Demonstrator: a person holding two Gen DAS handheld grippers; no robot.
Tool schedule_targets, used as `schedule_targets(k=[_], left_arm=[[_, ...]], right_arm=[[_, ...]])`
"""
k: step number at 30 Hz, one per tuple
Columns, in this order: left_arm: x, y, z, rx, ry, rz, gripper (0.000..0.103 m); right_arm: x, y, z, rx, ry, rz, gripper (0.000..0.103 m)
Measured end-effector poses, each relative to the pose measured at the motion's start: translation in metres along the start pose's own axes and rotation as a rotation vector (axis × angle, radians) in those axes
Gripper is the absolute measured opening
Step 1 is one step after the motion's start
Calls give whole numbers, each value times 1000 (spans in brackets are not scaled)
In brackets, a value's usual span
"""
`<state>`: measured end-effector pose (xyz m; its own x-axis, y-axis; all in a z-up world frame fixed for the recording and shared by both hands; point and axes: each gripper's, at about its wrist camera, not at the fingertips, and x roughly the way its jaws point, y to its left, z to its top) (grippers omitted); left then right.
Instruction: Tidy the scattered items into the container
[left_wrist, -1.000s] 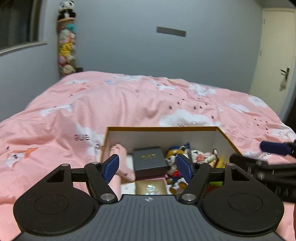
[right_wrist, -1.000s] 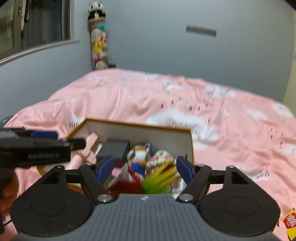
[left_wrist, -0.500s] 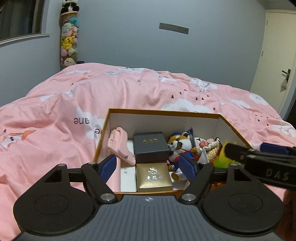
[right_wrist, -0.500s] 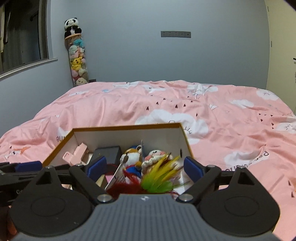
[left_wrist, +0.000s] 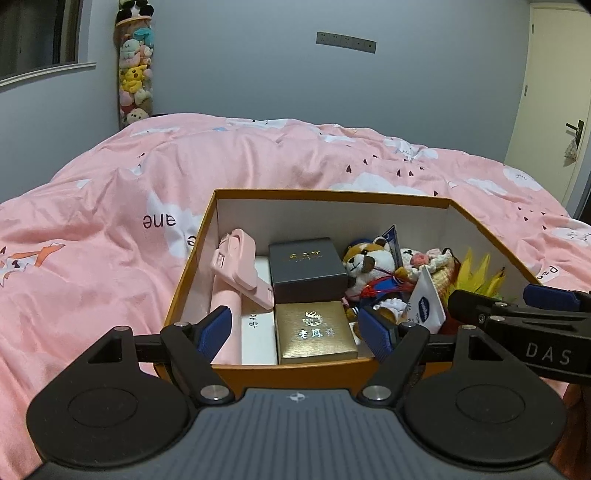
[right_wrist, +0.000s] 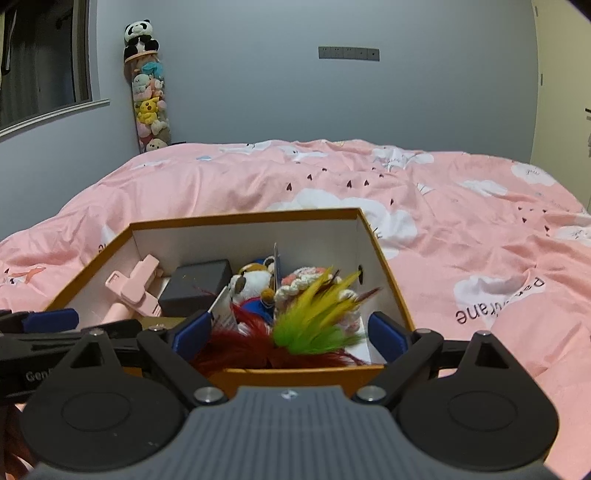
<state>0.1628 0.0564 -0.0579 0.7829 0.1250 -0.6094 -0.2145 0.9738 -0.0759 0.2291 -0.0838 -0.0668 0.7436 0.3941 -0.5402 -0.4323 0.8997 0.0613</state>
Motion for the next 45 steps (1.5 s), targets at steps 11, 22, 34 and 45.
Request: schedule_targets(k=[11,22,34,45], left_arm=[[8,-2,-9,-6,-22,60,91],[10,-8,-14,8,-62,113,91],[12,-9,-15,10,-55,126,91],[12,-9,-15,11,-50,125,91]], right_arm=[[12,3,-10,-56,3,-20,100],[15,3,-20,-61,-45,-33,101],[17,4,-23,-60,-57,-47,102],[17,4,-23,-60,-62,-47,102]])
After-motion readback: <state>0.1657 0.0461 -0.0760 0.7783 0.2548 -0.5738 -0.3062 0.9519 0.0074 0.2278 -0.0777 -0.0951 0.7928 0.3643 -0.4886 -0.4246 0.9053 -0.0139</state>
